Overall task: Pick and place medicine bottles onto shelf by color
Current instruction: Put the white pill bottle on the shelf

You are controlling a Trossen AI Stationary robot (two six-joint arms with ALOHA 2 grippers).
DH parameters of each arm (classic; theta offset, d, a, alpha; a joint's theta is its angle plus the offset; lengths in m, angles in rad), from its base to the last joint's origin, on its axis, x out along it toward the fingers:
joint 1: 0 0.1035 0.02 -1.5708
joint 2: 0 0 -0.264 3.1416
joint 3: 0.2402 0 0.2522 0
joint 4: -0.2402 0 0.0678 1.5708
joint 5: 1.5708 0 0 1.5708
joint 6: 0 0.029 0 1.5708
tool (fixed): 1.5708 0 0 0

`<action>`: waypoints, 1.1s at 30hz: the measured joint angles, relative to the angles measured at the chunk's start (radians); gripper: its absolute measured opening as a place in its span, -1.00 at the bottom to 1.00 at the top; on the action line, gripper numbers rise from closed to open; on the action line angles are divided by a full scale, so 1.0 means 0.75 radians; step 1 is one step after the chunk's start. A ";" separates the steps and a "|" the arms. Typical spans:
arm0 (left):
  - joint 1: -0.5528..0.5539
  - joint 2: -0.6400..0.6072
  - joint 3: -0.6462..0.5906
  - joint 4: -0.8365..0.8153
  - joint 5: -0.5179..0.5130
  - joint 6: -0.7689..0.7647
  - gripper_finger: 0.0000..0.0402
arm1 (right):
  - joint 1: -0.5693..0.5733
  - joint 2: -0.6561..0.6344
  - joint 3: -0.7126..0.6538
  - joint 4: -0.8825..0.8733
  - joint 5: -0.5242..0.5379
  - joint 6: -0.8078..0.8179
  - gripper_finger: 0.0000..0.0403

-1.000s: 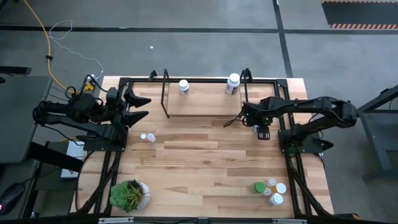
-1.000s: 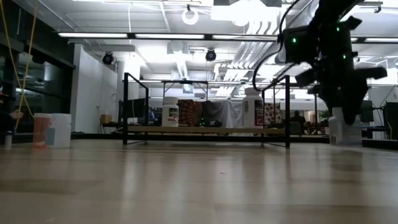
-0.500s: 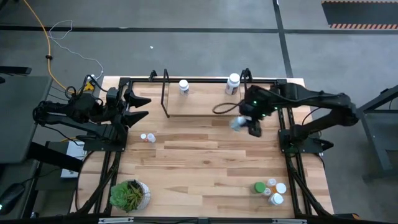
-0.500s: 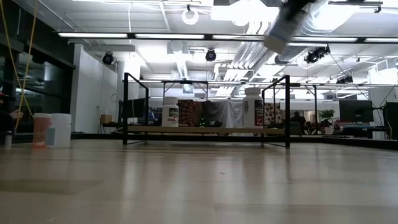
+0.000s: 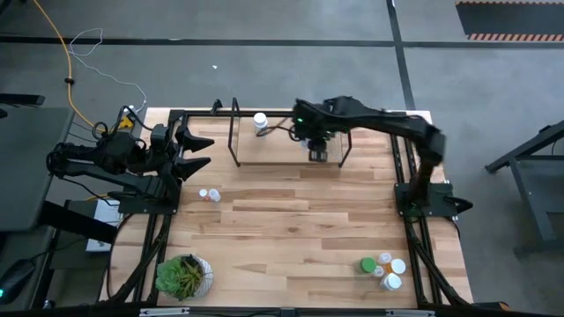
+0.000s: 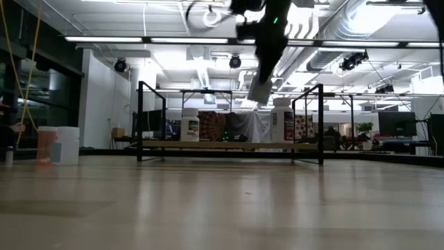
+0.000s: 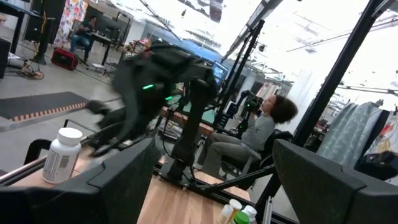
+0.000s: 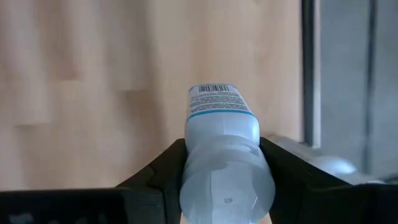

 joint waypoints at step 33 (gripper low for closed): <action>0.000 0.000 0.000 0.003 -0.005 0.000 0.56 | -0.237 0.483 0.359 -0.120 0.079 -0.172 -0.01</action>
